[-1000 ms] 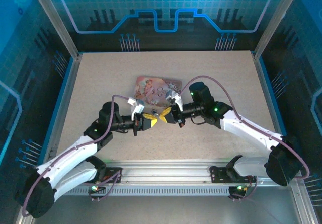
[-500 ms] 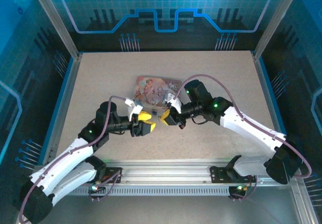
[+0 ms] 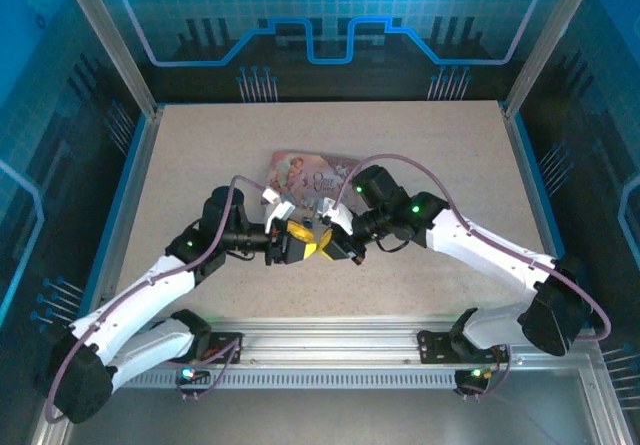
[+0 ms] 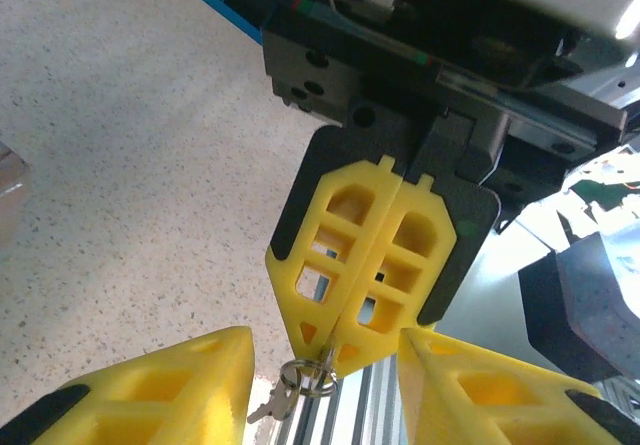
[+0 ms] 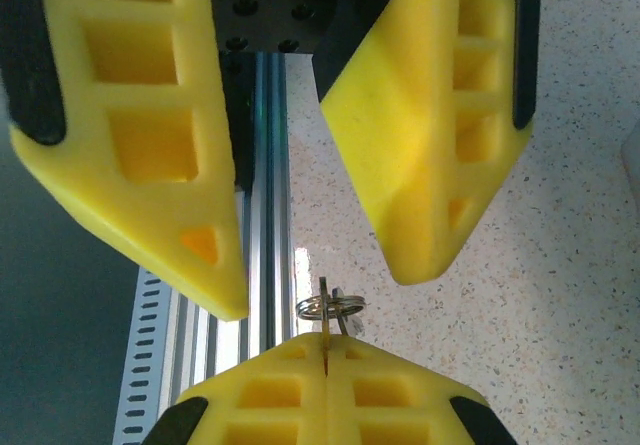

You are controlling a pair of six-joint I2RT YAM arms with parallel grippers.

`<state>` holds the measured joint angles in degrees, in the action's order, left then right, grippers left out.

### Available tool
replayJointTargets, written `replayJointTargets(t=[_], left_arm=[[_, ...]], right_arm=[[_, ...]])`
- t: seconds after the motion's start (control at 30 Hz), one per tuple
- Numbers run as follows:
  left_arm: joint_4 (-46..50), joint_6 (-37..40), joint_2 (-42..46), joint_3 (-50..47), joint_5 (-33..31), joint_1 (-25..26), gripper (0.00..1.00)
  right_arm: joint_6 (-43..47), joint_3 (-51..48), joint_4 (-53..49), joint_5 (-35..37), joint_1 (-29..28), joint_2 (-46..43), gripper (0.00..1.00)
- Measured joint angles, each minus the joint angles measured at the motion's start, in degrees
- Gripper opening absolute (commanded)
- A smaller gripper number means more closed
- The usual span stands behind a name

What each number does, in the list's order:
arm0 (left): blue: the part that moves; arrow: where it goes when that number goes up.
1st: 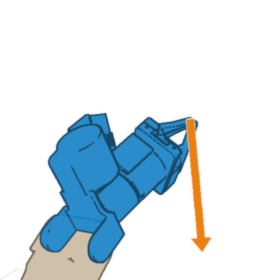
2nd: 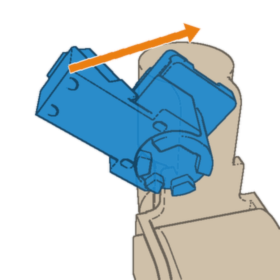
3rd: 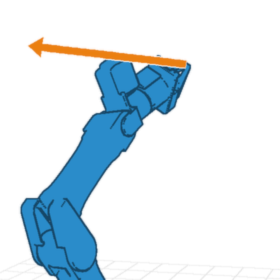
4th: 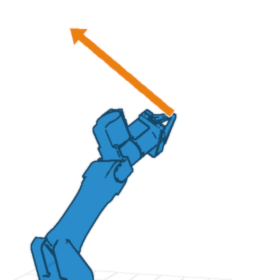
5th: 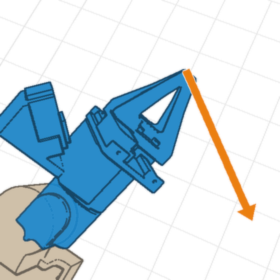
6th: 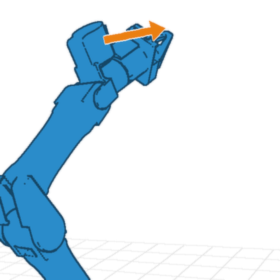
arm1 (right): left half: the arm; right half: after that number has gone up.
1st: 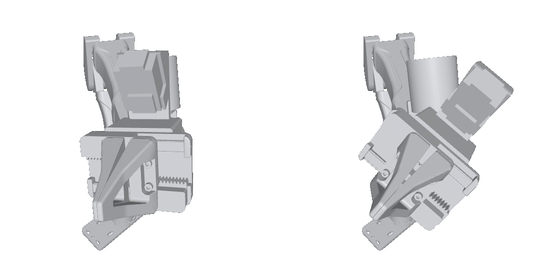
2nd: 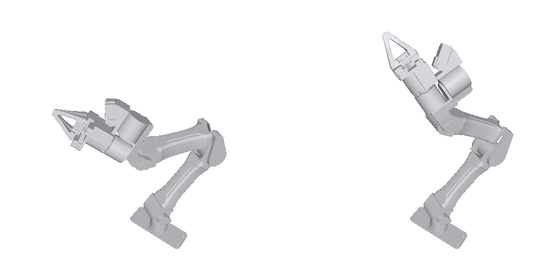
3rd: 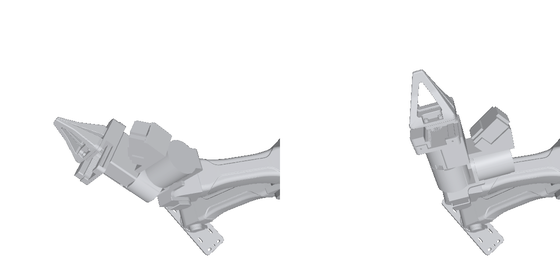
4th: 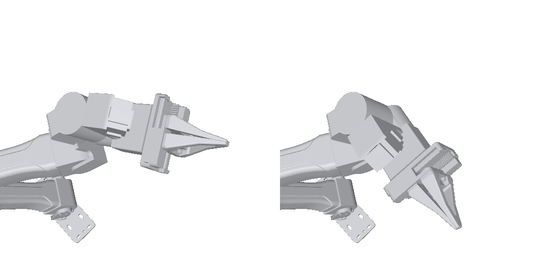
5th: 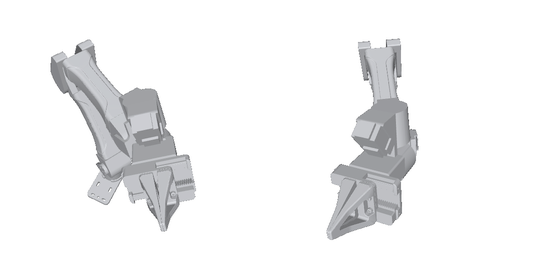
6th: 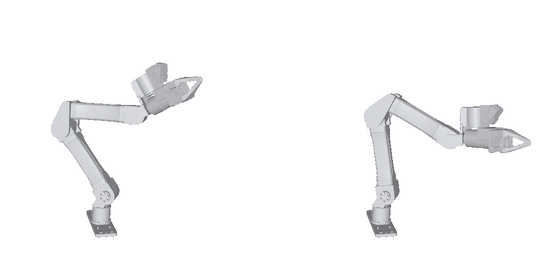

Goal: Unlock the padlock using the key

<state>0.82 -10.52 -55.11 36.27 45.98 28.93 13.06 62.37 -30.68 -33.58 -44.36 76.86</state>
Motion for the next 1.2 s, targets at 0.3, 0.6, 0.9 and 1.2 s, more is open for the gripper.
replayJointTargets(t=[0.3,0.6,0.9,1.2], left_arm=[[1.36,0.24,-2.49,0.9,1.73,0.15,0.06],[0.94,-0.57,-2.67,0.96,2.05,0.17,0.0],[-11.08,-9.05,-2.54,-2.6,-0.7,0.24,0.0],[-22.08,-21.62,1.51,-11.37,-15.96,0.39,0.0]], right_arm=[[0.11,0.0,-0.94,0.2,0.02,0.0,0.0],[-0.57,-0.07,-0.96,-0.02,0.33,-0.02,0.0],[-6.75,-4.55,6.47,-3.82,4.52,-3.67,0.28],[-30.49,-16.0,25.11,3.76,12.09,-14.21,0.56]])
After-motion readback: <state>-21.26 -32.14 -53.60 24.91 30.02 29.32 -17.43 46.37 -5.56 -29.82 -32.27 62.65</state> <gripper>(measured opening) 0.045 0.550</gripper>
